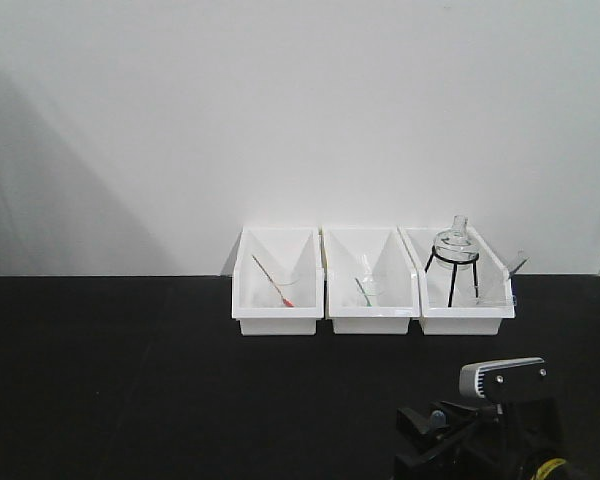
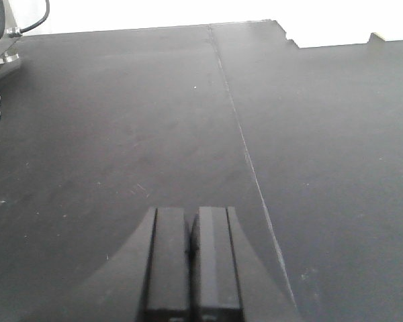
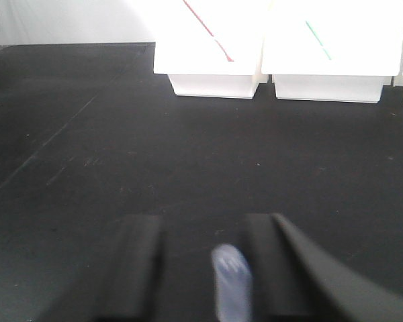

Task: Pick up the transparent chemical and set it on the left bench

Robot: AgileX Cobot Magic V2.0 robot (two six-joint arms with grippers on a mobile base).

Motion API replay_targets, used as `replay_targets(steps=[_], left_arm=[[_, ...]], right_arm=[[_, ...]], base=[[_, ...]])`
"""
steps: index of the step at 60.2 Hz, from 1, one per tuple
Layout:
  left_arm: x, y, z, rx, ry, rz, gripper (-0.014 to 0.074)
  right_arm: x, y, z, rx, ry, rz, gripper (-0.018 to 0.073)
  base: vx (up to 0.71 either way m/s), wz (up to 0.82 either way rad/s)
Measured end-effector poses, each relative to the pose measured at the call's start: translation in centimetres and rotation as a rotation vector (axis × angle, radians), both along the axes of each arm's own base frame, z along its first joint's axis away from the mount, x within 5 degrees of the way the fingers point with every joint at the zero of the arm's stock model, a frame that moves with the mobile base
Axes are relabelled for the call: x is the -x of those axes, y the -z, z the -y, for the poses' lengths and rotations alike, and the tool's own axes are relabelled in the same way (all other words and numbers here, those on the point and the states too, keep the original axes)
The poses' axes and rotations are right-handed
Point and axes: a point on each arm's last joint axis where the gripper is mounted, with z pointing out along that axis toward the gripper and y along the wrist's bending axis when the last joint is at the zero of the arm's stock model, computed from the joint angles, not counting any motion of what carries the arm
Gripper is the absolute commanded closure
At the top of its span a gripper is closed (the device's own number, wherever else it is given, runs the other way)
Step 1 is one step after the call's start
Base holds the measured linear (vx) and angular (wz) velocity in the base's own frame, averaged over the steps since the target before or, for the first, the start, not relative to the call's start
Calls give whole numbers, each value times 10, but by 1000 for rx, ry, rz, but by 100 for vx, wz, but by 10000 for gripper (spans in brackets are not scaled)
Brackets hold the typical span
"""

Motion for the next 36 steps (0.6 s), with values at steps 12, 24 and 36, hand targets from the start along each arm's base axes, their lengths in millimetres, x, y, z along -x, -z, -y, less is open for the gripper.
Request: replay_targets(steps=[12,24,36], left_arm=[[0,0,0,0,0,0,600],[0,0,0,0,0,0,600],[0,0,0,0,0,0,600]], right_arm=[[1,-1,0,12,-13,13,-49],[13,-29,4,88,-51,140,32],[44,-70,19,137,-25,219,323]], base=[[0,0],[0,0],[0,0]])
